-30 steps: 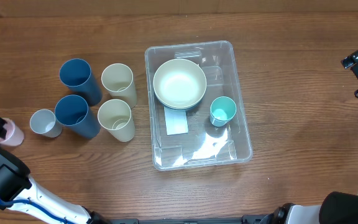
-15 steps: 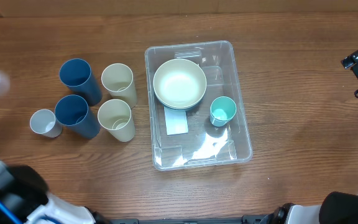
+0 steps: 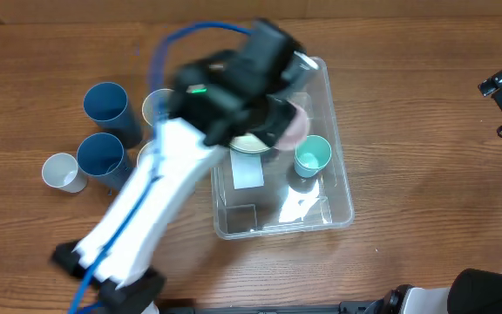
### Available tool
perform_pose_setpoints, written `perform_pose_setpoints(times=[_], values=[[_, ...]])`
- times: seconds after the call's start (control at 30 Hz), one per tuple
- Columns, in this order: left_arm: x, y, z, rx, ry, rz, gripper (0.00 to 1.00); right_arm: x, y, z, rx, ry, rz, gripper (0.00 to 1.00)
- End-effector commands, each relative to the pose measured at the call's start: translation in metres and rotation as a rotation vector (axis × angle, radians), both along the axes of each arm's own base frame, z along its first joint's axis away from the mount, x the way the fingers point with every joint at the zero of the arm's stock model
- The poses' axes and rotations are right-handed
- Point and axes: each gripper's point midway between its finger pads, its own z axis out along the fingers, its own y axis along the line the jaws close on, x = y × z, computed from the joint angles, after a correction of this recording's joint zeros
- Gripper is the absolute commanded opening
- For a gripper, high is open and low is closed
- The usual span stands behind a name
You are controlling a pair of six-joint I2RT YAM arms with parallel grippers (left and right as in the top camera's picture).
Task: Pack container
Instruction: 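Stack the pink cup onto the cups in the container, then grasp the grey cup with the left gripper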
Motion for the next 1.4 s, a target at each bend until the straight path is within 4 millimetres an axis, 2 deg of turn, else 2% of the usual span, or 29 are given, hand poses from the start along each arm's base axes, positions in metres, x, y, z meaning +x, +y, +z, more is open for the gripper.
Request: perform_pose_setpoints(times=[0.0,0.13,0.2,0.27,0.4,0.5,0.57,0.6,0.7,0.73,0.77,0.8,0.83,0.9,0.97,1.03,1.07,1.1,1.17,1.23,1.37], values=[[0.014,-0.031,-0.051,0.101,0.033,-0.050,0.04,0.001,-0.001,0.002,0.000,-0.009,-0.005,1.00],[0.026,-0.047,-0.103,0.158,0.103,-0.059,0.04,0.001,-0.001,0.002,0.000,-0.009,-0.005,1.00],[0.030,-0.054,-0.118,0.160,0.123,-0.065,0.04,0.001,-0.001,0.002,0.000,-0.009,-0.005,1.00],[0.037,-0.060,-0.128,0.157,0.119,-0.065,0.09,0.001,-0.001,0.002,0.000,-0.009,-0.005,1.00],[0.040,-0.063,-0.124,0.141,0.099,-0.063,0.33,0.001,-0.001,0.002,0.000,-0.009,-0.005,1.00],[0.041,-0.044,-0.097,0.170,0.067,-0.001,0.37,0.001,-0.001,0.002,0.000,-0.009,-0.005,1.00],[0.044,-0.009,-0.062,0.217,0.007,0.124,0.39,0.001,-0.001,0.002,0.000,-0.009,-0.005,1.00],[0.045,0.017,-0.038,0.241,-0.035,0.214,0.41,0.001,-0.001,0.002,0.000,-0.009,-0.005,1.00],[0.045,0.106,0.023,0.301,-0.155,0.484,0.49,0.001,-0.001,0.002,0.000,-0.009,-0.005,1.00],[0.043,0.133,0.041,0.257,-0.176,0.562,0.54,0.001,-0.001,0.002,0.000,-0.009,-0.005,1.00],[0.044,0.172,0.057,0.202,-0.186,0.684,0.56,0.001,-0.001,0.002,0.000,-0.009,-0.005,1.00],[0.041,0.196,0.065,0.159,-0.177,0.748,0.57,0.001,-0.001,0.002,0.000,-0.009,-0.005,1.00],[0.036,0.235,0.072,0.098,-0.152,0.845,0.59,0.001,-0.001,0.002,0.000,-0.009,-0.005,1.00],[0.020,0.313,0.072,0.050,-0.107,1.061,0.59,0.001,-0.001,0.002,0.000,-0.009,-0.005,1.00],[0.000,0.379,0.052,0.002,-0.013,1.289,0.60,0.001,-0.001,0.002,0.000,-0.009,-0.005,1.00],[-0.022,0.425,0.022,-0.029,0.105,1.466,0.59,0.001,-0.001,0.002,0.000,-0.009,-0.005,1.00],[-0.033,0.445,0.002,-0.049,0.176,1.557,0.58,0.001,-0.001,0.002,0.000,-0.009,-0.005,1.00],[-0.043,0.464,-0.029,-0.090,0.268,1.628,0.56,0.001,-0.001,0.002,0.000,-0.009,-0.005,1.00],[-0.048,0.481,-0.069,-0.146,0.358,1.683,0.52,0.001,-0.001,0.002,0.000,-0.009,-0.005,1.00],[-0.048,0.490,-0.117,-0.217,0.441,1.682,0.52,0.001,-0.001,0.002,0.000,-0.009,-0.005,1.00],[-0.030,0.482,-0.173,-0.300,0.467,1.568,0.56,0.001,-0.001,0.002,0.000,-0.009,-0.005,1.00]])
